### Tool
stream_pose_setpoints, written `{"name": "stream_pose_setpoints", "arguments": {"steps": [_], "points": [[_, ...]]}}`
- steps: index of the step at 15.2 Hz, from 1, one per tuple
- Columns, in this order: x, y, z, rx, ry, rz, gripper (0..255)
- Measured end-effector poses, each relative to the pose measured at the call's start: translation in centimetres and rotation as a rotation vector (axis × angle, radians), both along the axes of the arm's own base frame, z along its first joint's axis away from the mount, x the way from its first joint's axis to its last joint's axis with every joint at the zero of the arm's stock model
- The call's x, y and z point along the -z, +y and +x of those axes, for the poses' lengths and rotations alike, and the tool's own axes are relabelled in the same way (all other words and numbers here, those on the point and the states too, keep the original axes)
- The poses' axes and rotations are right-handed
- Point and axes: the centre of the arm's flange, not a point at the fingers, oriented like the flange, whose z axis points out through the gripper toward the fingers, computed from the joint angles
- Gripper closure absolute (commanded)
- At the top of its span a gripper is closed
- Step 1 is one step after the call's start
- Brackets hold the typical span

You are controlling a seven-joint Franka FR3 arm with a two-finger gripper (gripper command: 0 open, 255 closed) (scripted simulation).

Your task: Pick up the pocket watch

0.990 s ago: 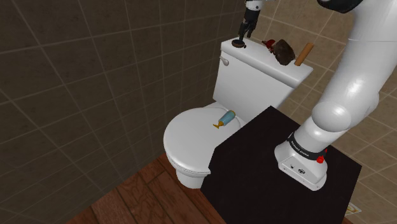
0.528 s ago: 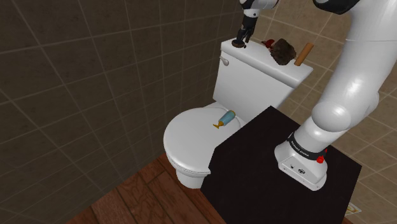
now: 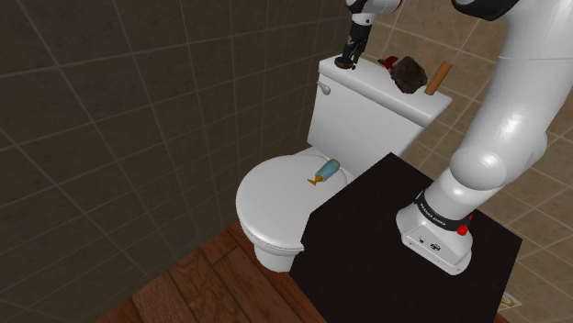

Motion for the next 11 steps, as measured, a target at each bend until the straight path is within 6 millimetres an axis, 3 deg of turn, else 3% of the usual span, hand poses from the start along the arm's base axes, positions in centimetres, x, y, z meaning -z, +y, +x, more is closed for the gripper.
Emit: {"name": "stream_pose_setpoints", "arguments": {"steps": [3, 11], "points": [[-0.2, 0.0, 0.0, 0.0, 0.0, 0.0, 255], [-4.2, 0.0, 0.1, -0.001, 0.001, 0.0, 255]]}}
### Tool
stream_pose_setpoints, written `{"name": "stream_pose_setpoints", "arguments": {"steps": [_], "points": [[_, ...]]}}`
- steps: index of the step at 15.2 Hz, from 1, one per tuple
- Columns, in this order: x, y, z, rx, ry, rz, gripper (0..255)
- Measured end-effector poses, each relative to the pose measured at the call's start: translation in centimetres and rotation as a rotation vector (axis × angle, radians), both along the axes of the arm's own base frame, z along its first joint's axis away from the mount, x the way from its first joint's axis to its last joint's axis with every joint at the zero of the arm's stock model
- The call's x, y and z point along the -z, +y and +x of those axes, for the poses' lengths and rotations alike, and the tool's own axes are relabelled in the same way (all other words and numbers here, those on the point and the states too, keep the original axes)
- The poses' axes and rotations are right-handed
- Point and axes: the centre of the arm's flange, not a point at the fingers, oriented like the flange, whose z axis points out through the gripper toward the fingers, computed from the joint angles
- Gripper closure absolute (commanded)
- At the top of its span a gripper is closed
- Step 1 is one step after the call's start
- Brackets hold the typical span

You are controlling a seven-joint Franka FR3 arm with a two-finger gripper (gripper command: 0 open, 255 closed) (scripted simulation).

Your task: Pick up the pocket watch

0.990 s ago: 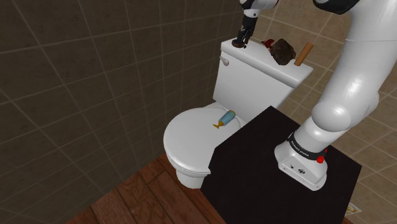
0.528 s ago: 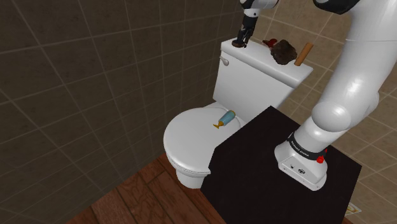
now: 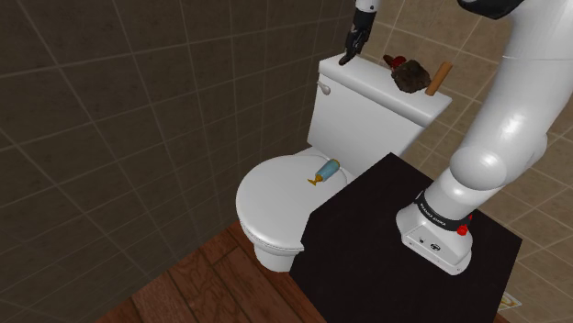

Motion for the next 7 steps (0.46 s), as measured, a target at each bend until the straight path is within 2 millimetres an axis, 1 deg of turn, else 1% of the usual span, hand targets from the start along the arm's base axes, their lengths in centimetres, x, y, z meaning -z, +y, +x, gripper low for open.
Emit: {"name": "stream_pose_setpoints", "arguments": {"steps": [7], "points": [[-3.4, 0.1, -0.1, 0.0, 0.0, 0.0, 255]]}}
